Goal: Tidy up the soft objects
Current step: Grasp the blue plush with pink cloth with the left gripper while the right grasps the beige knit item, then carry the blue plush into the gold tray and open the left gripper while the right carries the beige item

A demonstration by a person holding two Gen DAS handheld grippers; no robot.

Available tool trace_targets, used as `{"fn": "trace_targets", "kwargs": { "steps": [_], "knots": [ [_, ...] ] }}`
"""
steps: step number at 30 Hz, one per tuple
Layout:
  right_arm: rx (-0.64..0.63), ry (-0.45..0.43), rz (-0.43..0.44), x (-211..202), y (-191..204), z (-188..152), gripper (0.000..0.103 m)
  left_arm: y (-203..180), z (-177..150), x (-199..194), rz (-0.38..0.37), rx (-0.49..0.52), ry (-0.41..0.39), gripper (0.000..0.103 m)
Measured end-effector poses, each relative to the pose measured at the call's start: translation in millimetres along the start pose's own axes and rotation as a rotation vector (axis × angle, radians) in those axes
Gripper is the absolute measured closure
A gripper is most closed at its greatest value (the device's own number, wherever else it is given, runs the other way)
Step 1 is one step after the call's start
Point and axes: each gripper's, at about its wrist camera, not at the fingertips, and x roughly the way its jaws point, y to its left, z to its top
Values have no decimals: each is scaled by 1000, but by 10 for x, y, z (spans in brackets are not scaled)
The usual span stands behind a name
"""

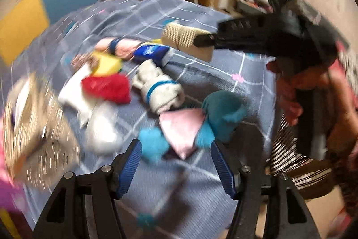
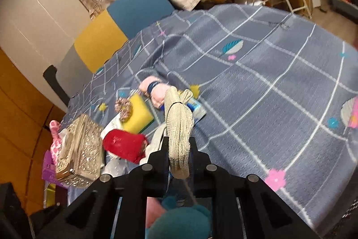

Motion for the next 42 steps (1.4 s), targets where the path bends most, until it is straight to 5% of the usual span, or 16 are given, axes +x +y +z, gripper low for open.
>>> {"fn": "trace_targets", "kwargs": {
  "steps": [3, 11, 16, 19, 24, 32, 42],
  "knots": [
    [31, -4, -6, -1, -93, 28, 88, -135, 160, 195, 13, 133, 23, 35],
    [79, 27, -18, 66, -210, 21, 88, -204, 325, 662, -151, 359, 160, 25],
    [54, 27, -31, 104, -166, 34, 88, -264, 234, 873, -40, 485, 194, 28],
    [59, 21, -43, 92, -195, 31, 88, -190, 207, 946, -117, 380, 219, 55],
    [67, 17, -62, 97, -221, 36, 88, -73, 72, 826, -128, 248, 157, 72],
    [50, 26, -64, 119, -205, 11, 88, 87, -217, 351, -177, 102, 54, 73],
    [15, 24, -87, 138, -155, -11, 88, 584, -788, -416, -206, -231, -89, 73]
  ]
}}
